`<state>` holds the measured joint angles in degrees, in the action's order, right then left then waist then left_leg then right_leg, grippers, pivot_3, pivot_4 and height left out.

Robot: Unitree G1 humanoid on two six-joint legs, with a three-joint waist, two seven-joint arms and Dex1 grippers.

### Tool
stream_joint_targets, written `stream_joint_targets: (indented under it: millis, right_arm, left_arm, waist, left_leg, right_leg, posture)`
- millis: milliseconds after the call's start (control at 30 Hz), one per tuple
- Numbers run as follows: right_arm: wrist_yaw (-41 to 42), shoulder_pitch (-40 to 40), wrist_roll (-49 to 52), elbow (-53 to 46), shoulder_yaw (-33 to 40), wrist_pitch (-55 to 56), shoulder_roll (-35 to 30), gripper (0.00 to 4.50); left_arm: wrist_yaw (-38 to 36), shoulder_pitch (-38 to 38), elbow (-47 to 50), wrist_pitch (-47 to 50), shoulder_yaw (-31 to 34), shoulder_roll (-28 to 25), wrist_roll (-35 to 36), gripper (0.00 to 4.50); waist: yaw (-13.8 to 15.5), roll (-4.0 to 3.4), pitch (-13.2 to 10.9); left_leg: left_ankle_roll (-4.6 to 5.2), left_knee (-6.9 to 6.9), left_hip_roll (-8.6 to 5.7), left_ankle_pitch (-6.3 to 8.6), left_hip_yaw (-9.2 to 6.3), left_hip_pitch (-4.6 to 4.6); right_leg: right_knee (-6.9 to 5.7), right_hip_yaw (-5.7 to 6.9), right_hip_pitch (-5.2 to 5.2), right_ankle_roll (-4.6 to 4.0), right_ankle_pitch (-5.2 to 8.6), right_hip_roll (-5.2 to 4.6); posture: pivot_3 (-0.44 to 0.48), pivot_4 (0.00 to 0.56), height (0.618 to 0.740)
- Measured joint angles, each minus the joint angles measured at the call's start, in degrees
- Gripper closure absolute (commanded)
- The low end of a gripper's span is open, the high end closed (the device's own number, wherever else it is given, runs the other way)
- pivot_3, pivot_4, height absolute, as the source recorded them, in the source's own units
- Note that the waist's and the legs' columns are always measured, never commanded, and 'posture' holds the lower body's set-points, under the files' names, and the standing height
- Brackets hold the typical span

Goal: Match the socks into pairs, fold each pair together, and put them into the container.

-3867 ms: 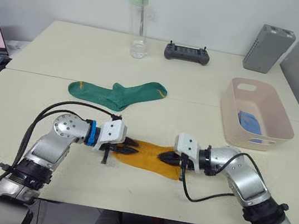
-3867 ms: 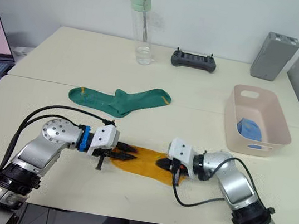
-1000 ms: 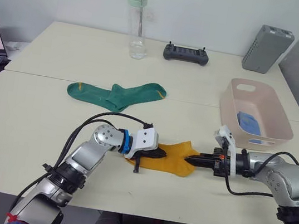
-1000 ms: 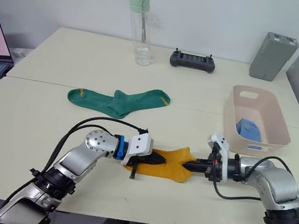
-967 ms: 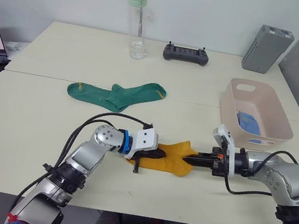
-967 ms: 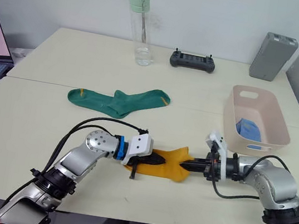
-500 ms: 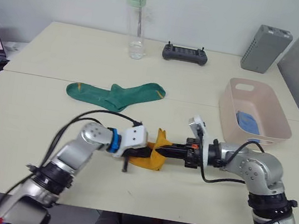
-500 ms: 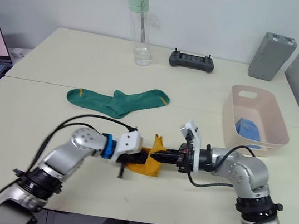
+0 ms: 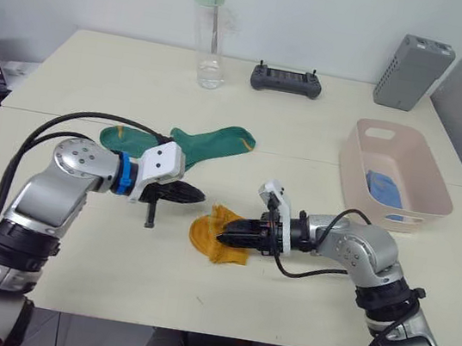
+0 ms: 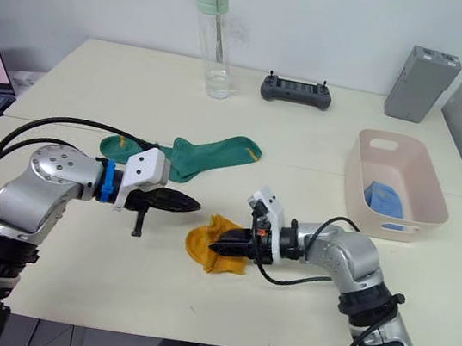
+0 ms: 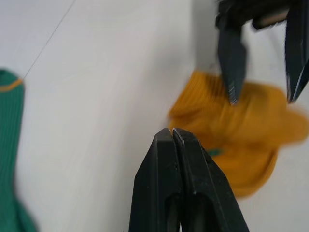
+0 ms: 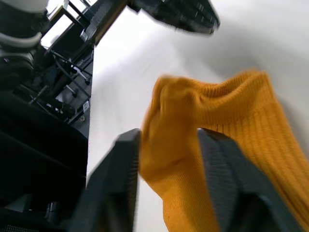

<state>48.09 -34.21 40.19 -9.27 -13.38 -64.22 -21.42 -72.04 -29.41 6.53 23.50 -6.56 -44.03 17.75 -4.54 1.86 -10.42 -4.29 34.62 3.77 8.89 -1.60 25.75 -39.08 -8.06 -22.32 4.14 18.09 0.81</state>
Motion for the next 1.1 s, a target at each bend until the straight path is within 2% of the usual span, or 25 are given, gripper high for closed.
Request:
stream_joint_targets:
  millis: [100,200,367,433,600,867,1100]
  right_arm:
    - [-0.3,-0.3,4.3,-4.2,4.2,-4.6,-2.2,1.77]
    - [-1.9,1.6,4.4,-5.3,5.7,-6.1,-4.7,1.77]
    - [-6.1,6.3,2.0,-5.0,5.7,-6.9,-6.4,1.77]
    - [-7.9,6.5,1.3,-5.0,5.4,-7.0,-5.2,1.77]
    - [-10.8,6.9,0.2,-2.5,3.8,-7.6,-1.6,1.77]
    - [-13.5,2.2,-0.8,10.3,4.4,-8.2,9.6,1.77]
    - [-14.4,-0.6,-0.8,14.9,6.4,-8.8,14.3,1.77]
  left_arm:
    - [0.0,0.8,2.0,1.1,0.0,0.2,0.9,4.5]
    - [-0.3,4.4,2.9,0.1,-1.6,-0.3,0.2,4.5]
    - [0.3,10.6,-2.9,-11.1,-6.8,-2.7,-8.1,4.5]
    - [0.5,10.5,-4.4,-15.0,-6.9,-2.6,-9.2,4.5]
    - [1.3,10.7,-7.1,-17.5,-6.7,-1.2,-9.2,4.5]
    - [1.8,11.1,-7.0,-17.7,-6.4,-1.4,-9.3,4.5]
    - [2.9,11.8,-5.9,-17.5,-6.4,-1.4,-9.3,4.5]
  waist:
    - [-0.1,-0.01,0.0]
    - [-0.3,-0.01,0.0]
    - [-0.2,0.0,0.0]
    - [-0.2,-0.02,0.0]
    - [-0.2,-0.04,0.1]
    - [-0.5,-0.06,0.1]
    - [-0.4,-0.07,0.1]
  left_leg:
    - [0.0,0.0,0.0,0.0,-0.08,-0.01]
    - [0.01,-0.01,0.01,0.0,-0.08,-0.05]
    - [0.01,0.03,0.0,-0.01,-0.06,-0.04]
    - [0.02,0.09,0.0,-0.01,-0.01,-0.09]
    - [0.04,0.15,0.0,-0.04,0.16,-0.25]
    - [0.1,0.15,0.01,-0.08,0.21,-0.62]
    - [0.1,0.08,0.01,-0.08,0.22,-0.62]
  right_leg:
    - [0.0,0.08,0.03,-0.06,-0.03,0.01]
    - [-0.01,0.06,0.03,-0.06,-0.03,0.01]
    - [0.0,0.03,0.02,-0.06,-0.02,0.01]
    - [-0.01,-0.03,0.06,0.11,0.01,0.0]
    - [-0.01,-0.22,0.16,0.08,0.02,-0.01]
    - [-0.05,-0.31,0.32,-0.06,-0.06,0.01]
    - [-0.04,-0.29,0.28,0.04,-0.1,0.0]
  posture:
    - [0.0,0.15,0.74]
    - [0.0,0.15,0.74]
    - [0.0,0.15,0.74]
    - [0.0,0.15,0.74]
    - [0.0,0.15,0.74]
    - [0.0,0.15,0.74]
    - [0.0,0.15,0.74]
